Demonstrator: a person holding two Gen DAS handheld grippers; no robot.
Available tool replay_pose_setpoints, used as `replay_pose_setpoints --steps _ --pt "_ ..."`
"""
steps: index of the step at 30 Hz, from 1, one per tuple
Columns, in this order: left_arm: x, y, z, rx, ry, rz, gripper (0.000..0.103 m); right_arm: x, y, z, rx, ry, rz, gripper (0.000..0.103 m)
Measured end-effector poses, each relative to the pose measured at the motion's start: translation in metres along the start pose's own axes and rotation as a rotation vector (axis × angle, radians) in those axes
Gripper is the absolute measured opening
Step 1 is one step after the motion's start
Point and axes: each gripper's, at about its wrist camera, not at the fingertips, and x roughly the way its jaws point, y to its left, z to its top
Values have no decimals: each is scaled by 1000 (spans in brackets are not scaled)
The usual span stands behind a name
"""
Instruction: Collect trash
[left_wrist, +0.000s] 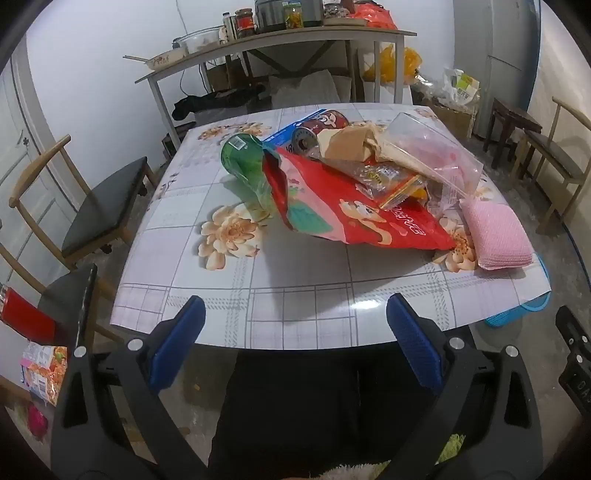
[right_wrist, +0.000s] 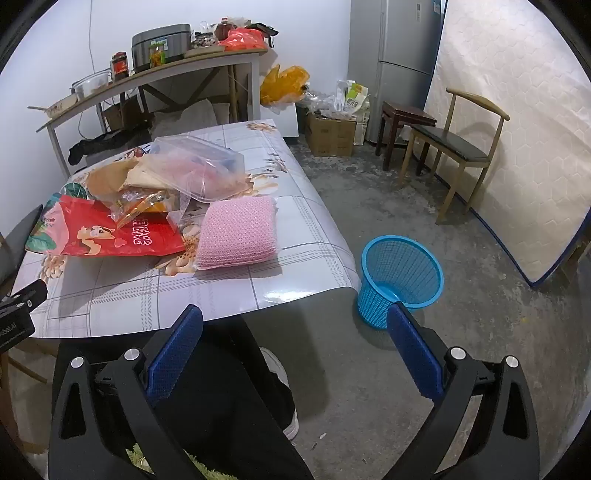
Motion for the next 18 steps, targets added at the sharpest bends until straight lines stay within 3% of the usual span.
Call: replay_pose_setpoints --steps 2,18 --pt "2 1 1 -6 29 -15 95 0 0 0 1 -1 0 97" --pt "8 -2 -5 -2 39 -19 95 -3 2 2 9 -11 24 97"
